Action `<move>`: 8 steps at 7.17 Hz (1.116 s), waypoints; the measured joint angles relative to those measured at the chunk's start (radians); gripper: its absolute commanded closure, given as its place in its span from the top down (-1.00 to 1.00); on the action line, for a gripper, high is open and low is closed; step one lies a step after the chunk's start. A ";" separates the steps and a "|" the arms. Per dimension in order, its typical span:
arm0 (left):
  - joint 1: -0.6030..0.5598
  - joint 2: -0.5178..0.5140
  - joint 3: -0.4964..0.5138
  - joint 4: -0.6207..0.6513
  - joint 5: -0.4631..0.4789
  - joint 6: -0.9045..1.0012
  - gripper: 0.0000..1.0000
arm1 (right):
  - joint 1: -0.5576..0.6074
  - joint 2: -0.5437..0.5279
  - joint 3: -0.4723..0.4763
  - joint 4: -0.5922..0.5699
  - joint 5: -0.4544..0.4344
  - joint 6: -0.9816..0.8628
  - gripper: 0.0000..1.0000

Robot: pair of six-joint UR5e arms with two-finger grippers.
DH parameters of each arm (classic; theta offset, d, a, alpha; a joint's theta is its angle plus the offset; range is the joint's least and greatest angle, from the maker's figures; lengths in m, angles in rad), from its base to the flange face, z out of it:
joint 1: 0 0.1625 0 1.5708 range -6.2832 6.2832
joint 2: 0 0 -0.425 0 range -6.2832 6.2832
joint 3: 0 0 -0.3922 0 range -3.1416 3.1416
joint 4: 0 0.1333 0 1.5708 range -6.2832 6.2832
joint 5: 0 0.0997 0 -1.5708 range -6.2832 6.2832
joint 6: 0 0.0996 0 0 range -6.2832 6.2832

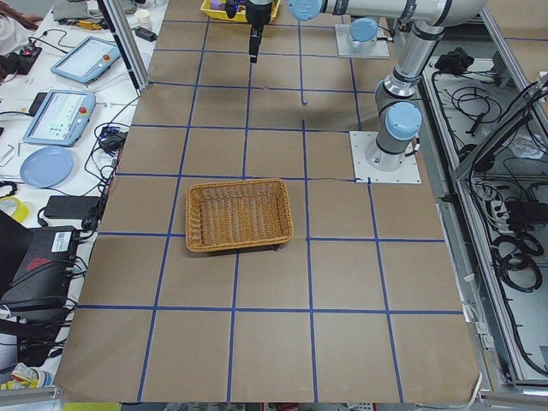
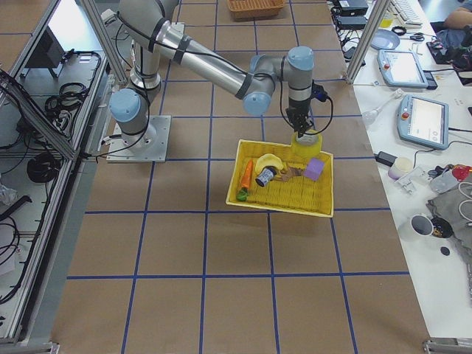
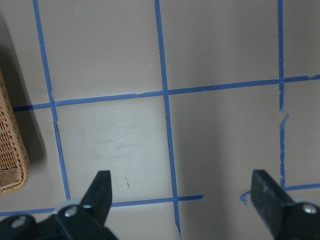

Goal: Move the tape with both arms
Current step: 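Carry the tape roll with the right gripper to the table center and release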

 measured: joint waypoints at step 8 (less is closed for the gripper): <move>0.016 0.009 0.015 -0.013 -0.005 0.002 1.00 | 0.634 0.107 0.008 -0.021 0.092 1.108 -1.00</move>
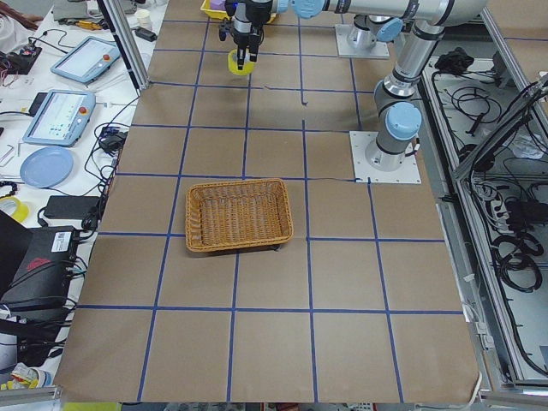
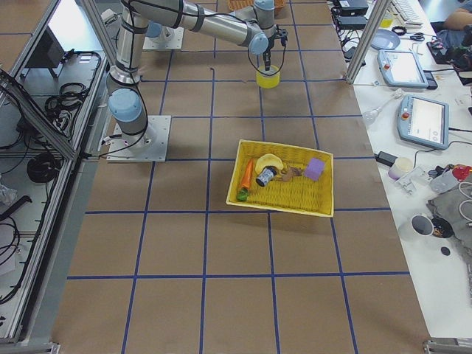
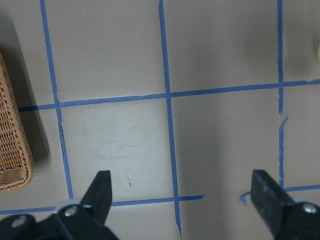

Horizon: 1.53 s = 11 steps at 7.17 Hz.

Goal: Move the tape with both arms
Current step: 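Carry the tape roll with the right gripper to the table center and release, then move the left gripper to the tape roll while the right arm withdraws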

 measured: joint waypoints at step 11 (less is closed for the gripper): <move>-0.004 0.009 0.006 0.000 -0.003 0.001 1.00 | -0.096 -0.176 -0.101 0.388 0.002 -0.128 1.00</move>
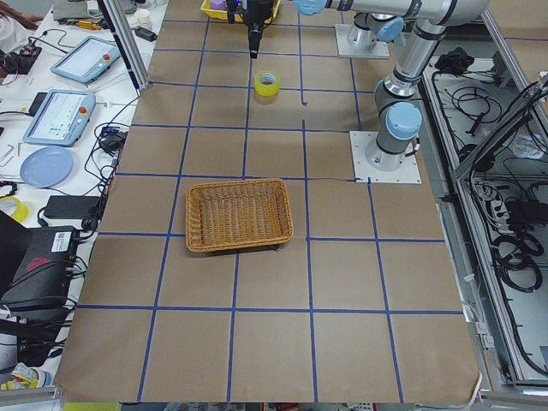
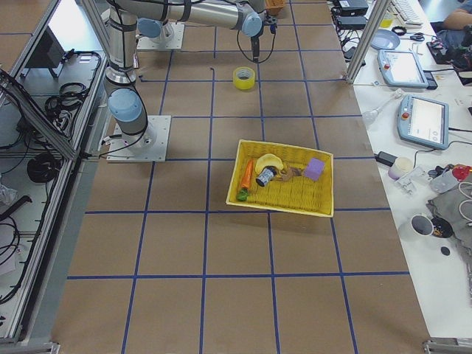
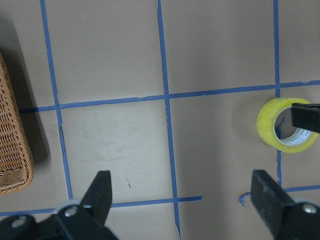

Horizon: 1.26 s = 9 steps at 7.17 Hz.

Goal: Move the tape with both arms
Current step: 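Move the left gripper to the tape roll while the right arm withdraws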

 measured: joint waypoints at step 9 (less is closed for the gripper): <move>-0.319 -0.340 -0.219 0.434 -0.099 -0.307 1.00 | -0.303 -0.261 -0.010 0.148 0.000 -0.467 1.00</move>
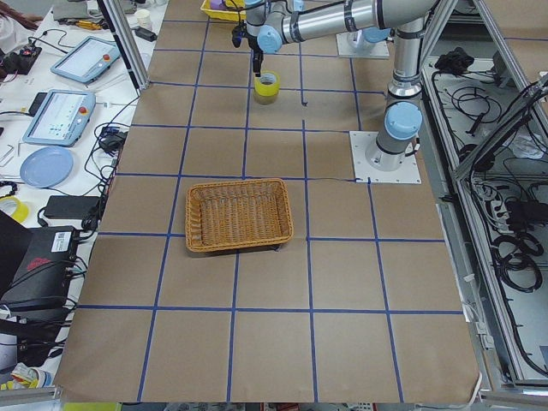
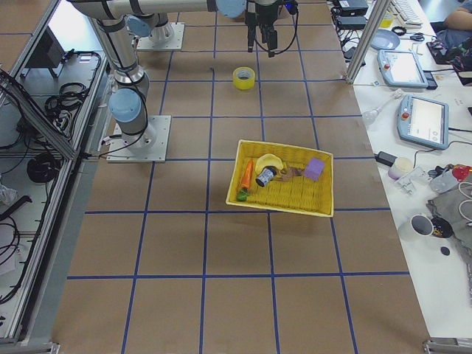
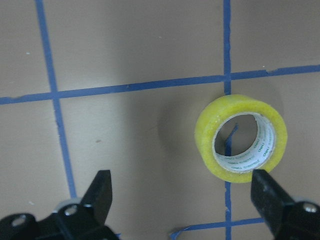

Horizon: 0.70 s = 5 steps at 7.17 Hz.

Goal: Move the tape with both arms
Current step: 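Move the left gripper to the tape roll while the right arm withdraws, then grasp the tape roll rim with the left gripper and lift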

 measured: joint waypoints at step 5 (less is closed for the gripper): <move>-0.036 -0.085 -0.096 0.118 -0.014 -0.014 -0.54 | 0.000 -0.038 0.054 -0.068 0.001 0.008 1.00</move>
